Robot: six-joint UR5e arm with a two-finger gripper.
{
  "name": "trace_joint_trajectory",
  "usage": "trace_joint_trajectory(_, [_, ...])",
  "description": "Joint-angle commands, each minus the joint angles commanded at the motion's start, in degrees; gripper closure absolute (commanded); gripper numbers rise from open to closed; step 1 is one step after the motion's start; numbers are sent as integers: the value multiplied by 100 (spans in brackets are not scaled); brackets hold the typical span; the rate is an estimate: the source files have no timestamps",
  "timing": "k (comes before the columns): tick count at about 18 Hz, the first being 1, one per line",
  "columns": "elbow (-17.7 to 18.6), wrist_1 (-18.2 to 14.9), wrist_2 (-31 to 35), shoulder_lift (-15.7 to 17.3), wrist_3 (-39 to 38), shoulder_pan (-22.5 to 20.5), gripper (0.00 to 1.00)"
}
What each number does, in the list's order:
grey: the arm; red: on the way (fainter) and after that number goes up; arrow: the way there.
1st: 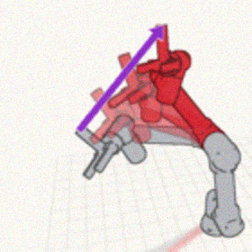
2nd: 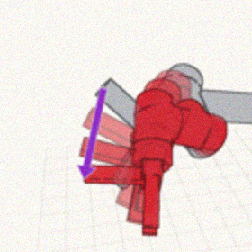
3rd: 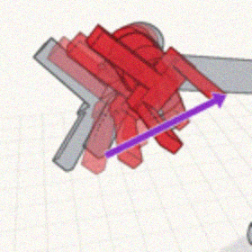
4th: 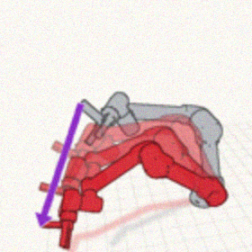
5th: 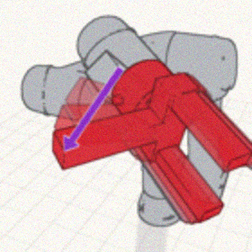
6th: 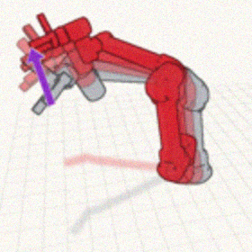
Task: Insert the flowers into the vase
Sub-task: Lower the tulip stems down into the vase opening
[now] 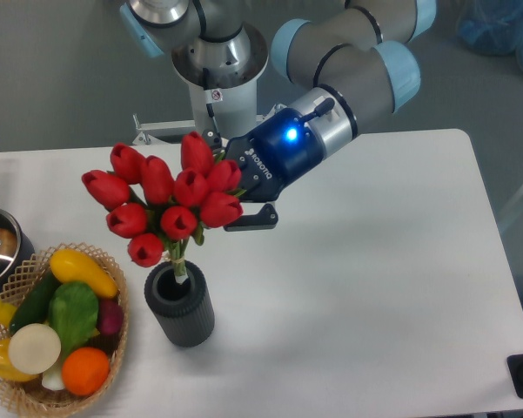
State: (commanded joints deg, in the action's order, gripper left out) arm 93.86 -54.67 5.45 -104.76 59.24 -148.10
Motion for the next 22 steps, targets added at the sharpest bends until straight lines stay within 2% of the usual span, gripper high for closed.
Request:
trace_joint_trajectory(11, [334,88,-18,-62,343,0,90])
trace_joint_trajectory(22, [405,246,53,-299,361,114,89])
